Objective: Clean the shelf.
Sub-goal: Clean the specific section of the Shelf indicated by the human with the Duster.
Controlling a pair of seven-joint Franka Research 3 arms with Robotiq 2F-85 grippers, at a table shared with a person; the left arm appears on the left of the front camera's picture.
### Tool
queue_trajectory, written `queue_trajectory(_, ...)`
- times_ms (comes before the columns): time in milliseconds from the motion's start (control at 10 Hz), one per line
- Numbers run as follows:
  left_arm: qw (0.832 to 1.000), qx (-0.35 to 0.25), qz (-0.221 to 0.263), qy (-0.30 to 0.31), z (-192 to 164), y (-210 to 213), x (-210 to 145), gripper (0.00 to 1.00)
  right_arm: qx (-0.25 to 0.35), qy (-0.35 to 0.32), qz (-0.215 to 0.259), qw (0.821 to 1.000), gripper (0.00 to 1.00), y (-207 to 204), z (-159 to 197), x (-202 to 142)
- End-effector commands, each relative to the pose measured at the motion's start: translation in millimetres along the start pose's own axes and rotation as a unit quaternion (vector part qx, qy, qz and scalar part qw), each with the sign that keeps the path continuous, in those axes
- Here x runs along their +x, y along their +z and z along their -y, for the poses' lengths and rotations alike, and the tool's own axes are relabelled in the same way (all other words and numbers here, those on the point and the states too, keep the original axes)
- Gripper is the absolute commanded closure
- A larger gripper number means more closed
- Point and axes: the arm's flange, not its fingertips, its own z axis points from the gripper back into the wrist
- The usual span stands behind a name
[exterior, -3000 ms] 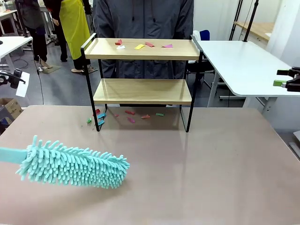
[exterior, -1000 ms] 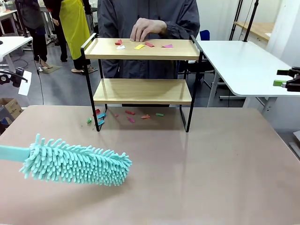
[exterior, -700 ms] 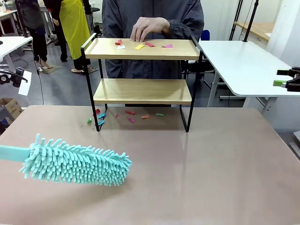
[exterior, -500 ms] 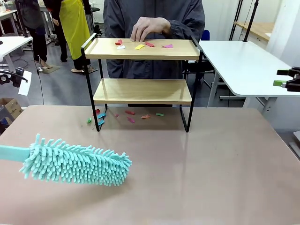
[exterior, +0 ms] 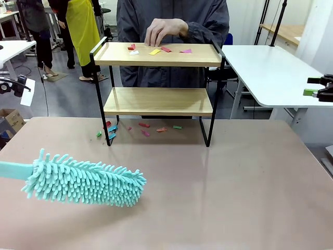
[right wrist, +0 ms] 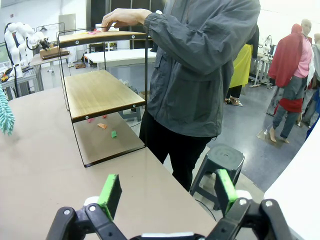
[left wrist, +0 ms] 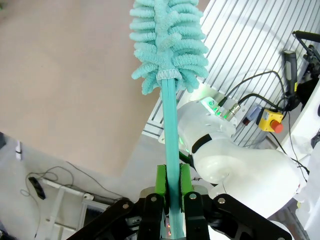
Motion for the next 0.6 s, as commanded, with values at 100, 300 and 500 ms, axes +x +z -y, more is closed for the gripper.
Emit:
queue_trajectory(100, 0.998, -0.021, 0.057, 0.027, 2, 18, 7, 0.87, 0.001, 0.003, 0.001, 1.0, 0.0, -2, -1, 3)
queue_trajectory(300, 0.989, -0.061, 0.128, 0.046, 25, 68, 21, 0.87, 0.001, 0.003, 0.001, 1.0, 0.0, -2, -1, 3)
queue_trajectory(500, 0.983, -0.06, 0.167, 0.054, 67, 128, 45, 0.87, 0.001, 0.003, 0.001, 1.0, 0.0, -2, -1, 3)
